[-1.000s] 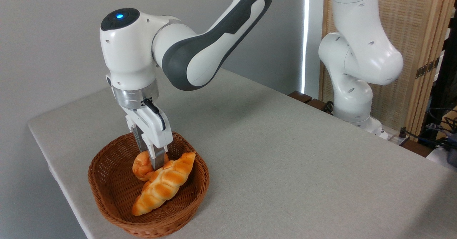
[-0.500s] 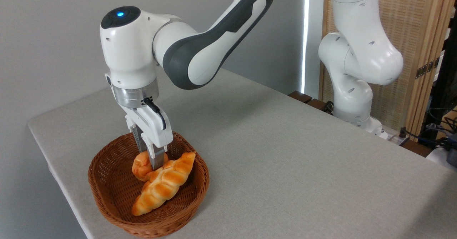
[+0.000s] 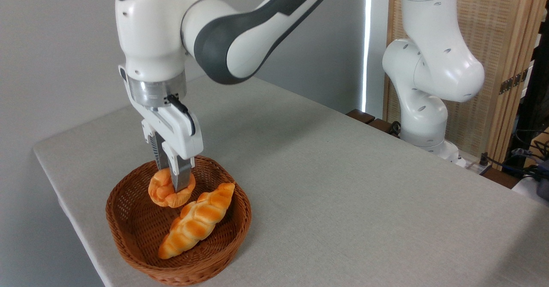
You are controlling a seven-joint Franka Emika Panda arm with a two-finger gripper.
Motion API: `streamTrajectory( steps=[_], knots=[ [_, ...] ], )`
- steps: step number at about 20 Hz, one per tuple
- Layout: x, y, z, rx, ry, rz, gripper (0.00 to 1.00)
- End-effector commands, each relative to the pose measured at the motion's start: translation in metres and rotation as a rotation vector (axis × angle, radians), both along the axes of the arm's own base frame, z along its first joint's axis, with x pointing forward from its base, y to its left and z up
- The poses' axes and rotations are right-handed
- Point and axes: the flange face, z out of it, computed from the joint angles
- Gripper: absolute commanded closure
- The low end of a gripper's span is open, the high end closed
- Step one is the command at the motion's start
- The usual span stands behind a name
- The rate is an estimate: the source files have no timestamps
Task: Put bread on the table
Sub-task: 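Lift the bun out of the basket and carry it beside the basket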
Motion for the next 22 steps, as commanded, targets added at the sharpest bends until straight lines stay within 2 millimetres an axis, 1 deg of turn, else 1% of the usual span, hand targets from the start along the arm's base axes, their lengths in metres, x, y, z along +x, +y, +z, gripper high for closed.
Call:
streamTrajectory(
  steps=[1, 3, 7, 9, 11, 13, 14, 16, 19, 21, 22],
  knots=[
    [-0.013, 0.011, 0.039, -0.011, -0.018, 0.011, 0.51],
    [-0.026, 0.011, 0.054, -0.004, 0.000, -0.005, 0.52],
    [-0.058, 0.012, 0.083, 0.010, 0.051, -0.061, 0.52],
    [-0.075, 0.012, 0.091, 0.015, 0.080, -0.109, 0.52],
    [-0.092, 0.009, 0.088, 0.019, 0.101, -0.130, 0.52],
    [-0.107, 0.001, 0.083, 0.028, 0.109, -0.166, 0.52],
    [-0.112, 0.001, 0.079, 0.029, 0.111, -0.182, 0.52],
    [-0.126, 0.000, 0.066, 0.040, 0.117, -0.218, 0.52],
    [-0.147, 0.007, 0.047, 0.074, 0.093, -0.269, 0.52],
    [-0.149, 0.009, 0.037, 0.092, 0.093, -0.275, 0.51],
    [-0.150, 0.006, 0.032, 0.110, 0.092, -0.287, 0.52]
  ],
)
